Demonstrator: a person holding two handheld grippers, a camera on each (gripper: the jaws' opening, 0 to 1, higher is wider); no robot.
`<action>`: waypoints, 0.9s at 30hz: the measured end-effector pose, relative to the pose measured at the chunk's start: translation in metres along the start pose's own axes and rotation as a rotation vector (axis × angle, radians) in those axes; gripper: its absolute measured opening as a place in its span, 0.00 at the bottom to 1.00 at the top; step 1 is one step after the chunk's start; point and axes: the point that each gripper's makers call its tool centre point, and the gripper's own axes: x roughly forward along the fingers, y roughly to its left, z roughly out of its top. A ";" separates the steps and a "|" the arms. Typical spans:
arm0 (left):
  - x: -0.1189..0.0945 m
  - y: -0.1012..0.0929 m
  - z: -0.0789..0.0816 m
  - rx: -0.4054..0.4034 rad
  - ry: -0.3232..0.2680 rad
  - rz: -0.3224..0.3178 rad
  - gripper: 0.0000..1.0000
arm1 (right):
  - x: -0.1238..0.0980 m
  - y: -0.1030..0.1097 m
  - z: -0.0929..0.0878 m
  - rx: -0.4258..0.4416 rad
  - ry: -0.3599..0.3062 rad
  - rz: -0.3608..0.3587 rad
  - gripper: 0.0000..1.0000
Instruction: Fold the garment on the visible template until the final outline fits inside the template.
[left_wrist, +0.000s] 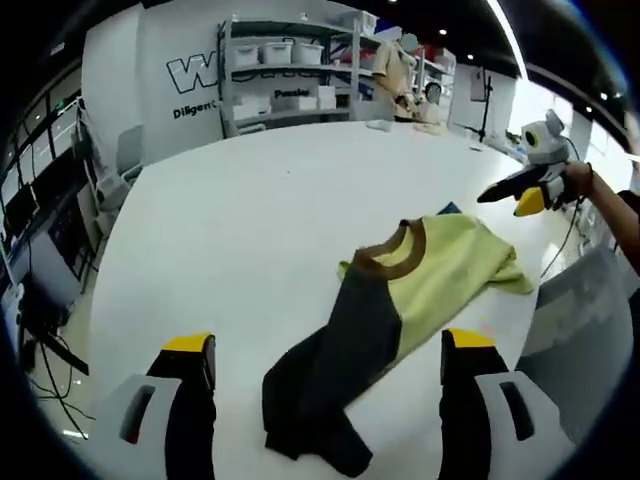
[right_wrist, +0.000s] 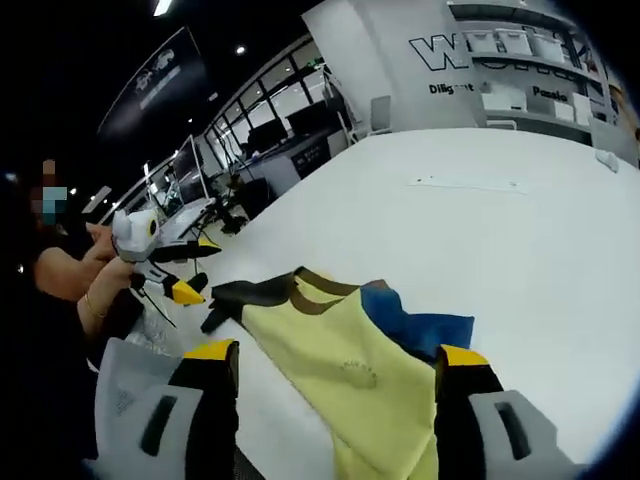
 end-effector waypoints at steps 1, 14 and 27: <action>0.001 -0.001 0.002 -0.008 -0.008 -0.006 0.95 | 0.002 -0.001 0.003 0.011 -0.006 0.004 0.75; 0.024 -0.015 0.003 -0.046 0.017 -0.047 0.91 | 0.031 -0.015 0.012 0.032 0.040 0.009 0.64; 0.046 -0.007 -0.005 -0.099 0.054 -0.061 0.61 | 0.056 -0.050 0.004 0.073 0.096 -0.062 0.41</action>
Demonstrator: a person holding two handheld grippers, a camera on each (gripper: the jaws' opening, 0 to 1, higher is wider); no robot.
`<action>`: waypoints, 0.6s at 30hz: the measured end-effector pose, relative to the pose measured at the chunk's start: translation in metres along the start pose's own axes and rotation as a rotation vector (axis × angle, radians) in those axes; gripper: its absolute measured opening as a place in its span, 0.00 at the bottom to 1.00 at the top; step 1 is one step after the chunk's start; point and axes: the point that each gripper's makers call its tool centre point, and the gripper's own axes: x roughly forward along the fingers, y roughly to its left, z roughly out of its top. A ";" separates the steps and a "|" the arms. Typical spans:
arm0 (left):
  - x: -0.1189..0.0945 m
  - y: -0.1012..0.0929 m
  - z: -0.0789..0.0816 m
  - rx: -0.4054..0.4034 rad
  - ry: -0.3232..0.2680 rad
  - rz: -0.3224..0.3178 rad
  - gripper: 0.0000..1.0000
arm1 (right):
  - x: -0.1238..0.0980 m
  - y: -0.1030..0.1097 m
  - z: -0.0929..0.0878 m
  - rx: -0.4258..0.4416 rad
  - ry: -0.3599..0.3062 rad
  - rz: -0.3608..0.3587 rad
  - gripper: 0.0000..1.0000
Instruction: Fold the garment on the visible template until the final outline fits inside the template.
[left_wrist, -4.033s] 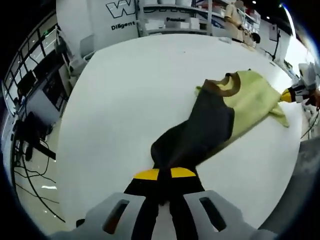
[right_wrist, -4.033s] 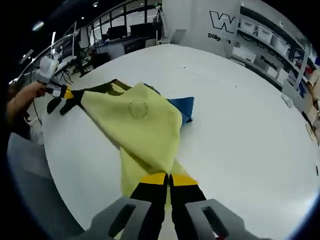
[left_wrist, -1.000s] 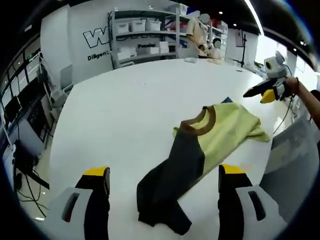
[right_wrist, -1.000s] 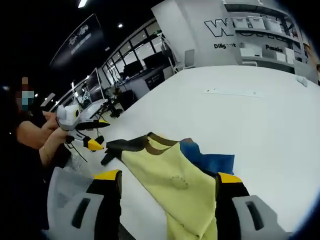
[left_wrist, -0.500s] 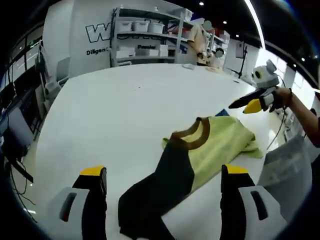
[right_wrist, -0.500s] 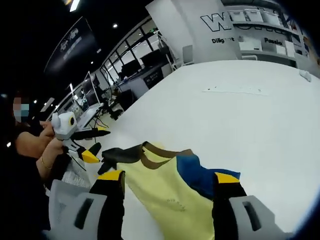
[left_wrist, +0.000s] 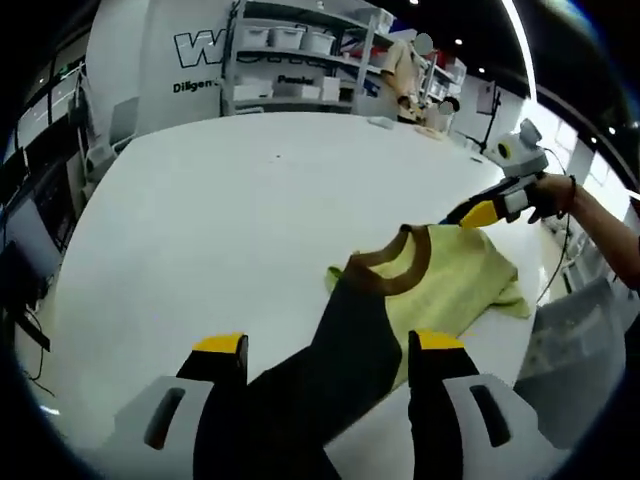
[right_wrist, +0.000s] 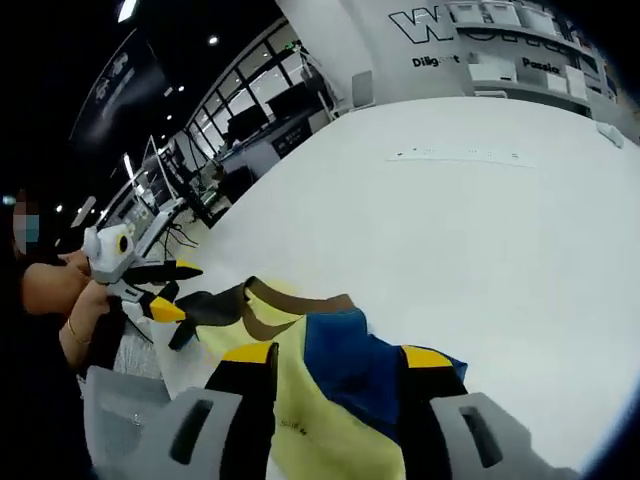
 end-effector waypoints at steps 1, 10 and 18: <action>0.001 0.001 -0.001 0.000 0.003 -0.001 0.58 | 0.001 -0.001 0.000 -0.012 0.002 -0.007 0.38; 0.008 0.007 -0.006 -0.032 0.006 -0.018 0.44 | 0.011 -0.012 -0.022 -0.035 0.117 -0.032 0.16; 0.017 0.008 -0.027 -0.055 0.070 -0.026 0.36 | 0.014 -0.011 -0.033 -0.061 0.163 -0.041 0.05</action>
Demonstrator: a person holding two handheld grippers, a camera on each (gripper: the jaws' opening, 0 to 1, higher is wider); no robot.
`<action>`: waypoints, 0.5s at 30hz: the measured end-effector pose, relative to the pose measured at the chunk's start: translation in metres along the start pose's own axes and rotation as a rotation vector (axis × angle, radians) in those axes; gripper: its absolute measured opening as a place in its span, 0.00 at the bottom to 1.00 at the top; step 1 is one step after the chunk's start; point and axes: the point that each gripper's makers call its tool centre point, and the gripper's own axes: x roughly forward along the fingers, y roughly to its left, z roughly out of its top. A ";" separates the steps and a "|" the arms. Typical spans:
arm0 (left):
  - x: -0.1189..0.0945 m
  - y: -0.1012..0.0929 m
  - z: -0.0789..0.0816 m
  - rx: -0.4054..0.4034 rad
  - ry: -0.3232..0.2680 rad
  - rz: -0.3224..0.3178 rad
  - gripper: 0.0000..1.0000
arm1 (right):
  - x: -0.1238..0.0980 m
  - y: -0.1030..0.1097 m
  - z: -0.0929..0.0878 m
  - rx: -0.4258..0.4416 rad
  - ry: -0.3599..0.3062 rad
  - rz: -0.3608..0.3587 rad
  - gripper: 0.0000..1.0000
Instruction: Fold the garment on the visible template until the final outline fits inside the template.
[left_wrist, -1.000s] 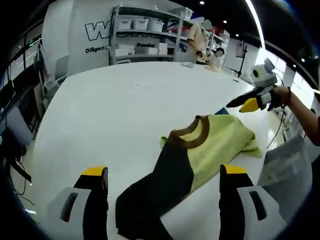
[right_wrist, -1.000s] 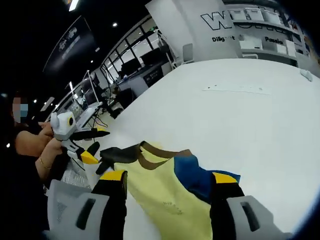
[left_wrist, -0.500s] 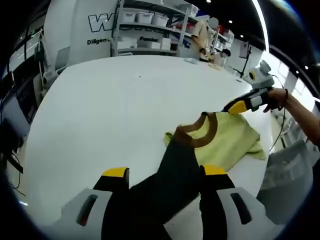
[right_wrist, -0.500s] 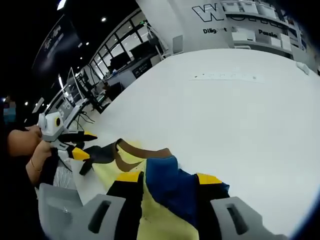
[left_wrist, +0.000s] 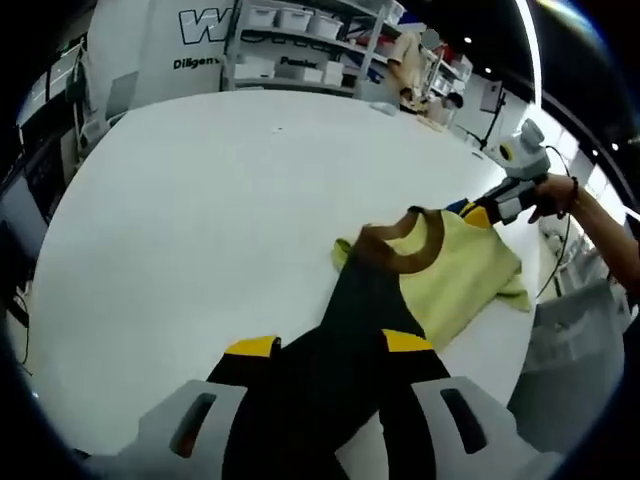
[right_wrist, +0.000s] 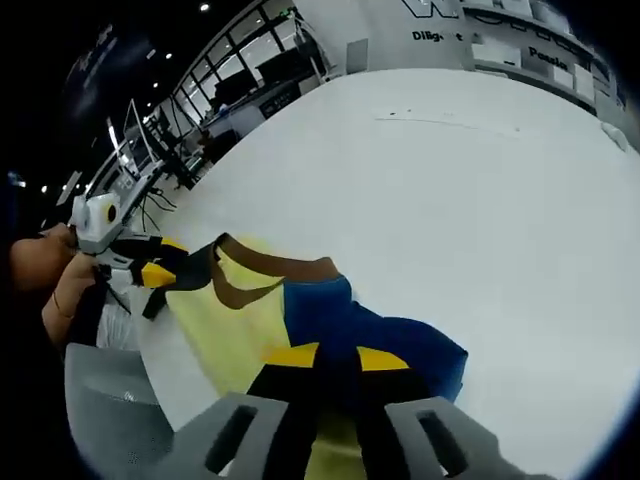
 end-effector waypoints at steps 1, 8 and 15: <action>0.000 0.001 0.000 0.002 -0.001 0.003 0.32 | 0.000 0.000 0.000 -0.005 0.002 -0.001 0.03; 0.004 0.000 -0.003 -0.010 0.008 0.003 0.23 | -0.001 0.000 -0.002 -0.057 0.005 -0.025 0.00; 0.003 0.002 -0.006 -0.015 -0.003 0.008 0.03 | -0.005 0.003 -0.002 -0.136 0.002 -0.033 0.00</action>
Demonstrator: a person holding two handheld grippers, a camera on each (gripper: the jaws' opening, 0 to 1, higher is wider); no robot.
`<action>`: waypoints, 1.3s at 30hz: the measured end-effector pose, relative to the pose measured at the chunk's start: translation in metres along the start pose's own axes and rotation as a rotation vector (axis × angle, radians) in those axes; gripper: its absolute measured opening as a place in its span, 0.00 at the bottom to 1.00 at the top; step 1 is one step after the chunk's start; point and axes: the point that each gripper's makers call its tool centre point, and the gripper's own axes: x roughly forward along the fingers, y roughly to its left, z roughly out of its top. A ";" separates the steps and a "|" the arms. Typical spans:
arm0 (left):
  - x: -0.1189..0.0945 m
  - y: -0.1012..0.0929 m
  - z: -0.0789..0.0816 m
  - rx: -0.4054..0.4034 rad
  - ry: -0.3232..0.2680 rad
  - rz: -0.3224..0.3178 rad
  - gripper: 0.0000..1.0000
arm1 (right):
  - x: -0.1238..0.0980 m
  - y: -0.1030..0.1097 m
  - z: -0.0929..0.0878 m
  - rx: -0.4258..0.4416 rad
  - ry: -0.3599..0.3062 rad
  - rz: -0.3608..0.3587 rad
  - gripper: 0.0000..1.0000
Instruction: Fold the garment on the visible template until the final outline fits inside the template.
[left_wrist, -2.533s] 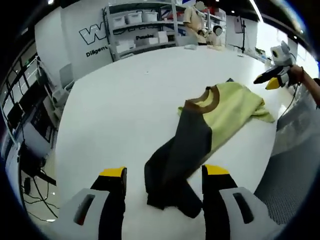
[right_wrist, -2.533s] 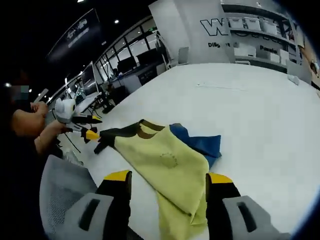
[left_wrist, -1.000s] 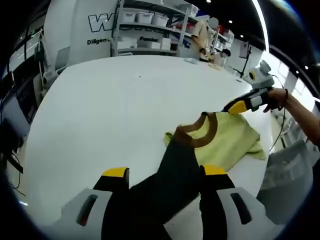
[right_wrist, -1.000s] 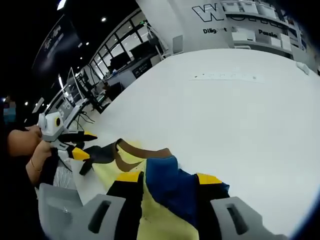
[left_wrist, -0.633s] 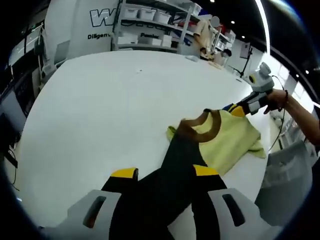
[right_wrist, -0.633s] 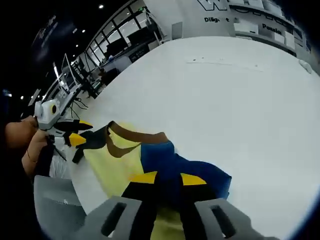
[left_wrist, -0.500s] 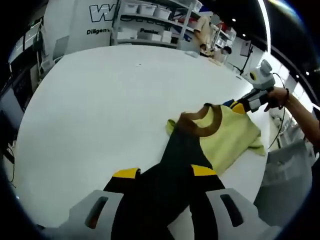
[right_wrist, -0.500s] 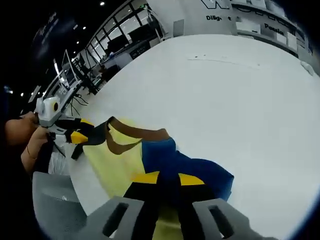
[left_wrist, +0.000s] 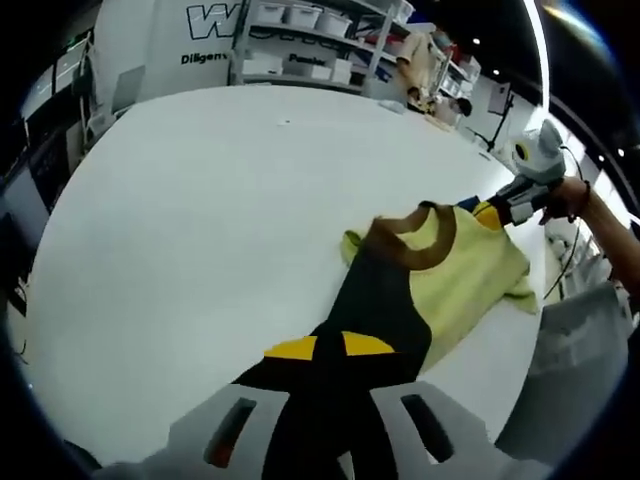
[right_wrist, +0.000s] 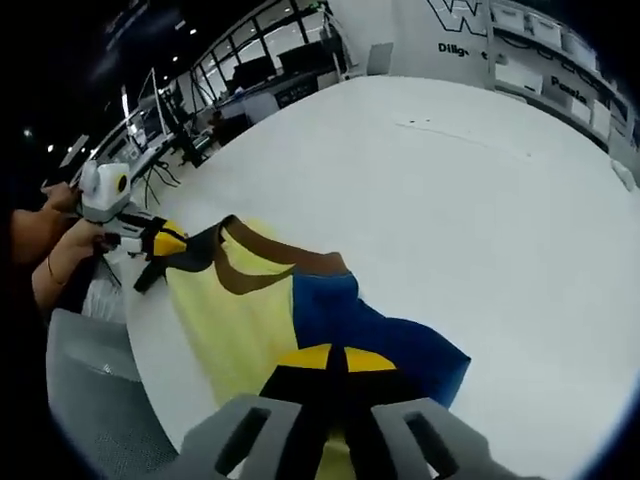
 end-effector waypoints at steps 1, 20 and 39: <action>0.000 -0.001 0.000 -0.008 -0.004 -0.011 0.02 | -0.001 0.001 0.000 -0.006 -0.001 0.001 0.00; -0.030 -0.018 0.022 -0.049 -0.129 -0.056 0.02 | -0.039 0.005 0.026 -0.181 -0.146 -0.098 0.00; -0.081 -0.032 0.088 0.093 -0.254 -0.059 0.02 | -0.097 0.014 0.070 -0.230 -0.303 -0.162 0.00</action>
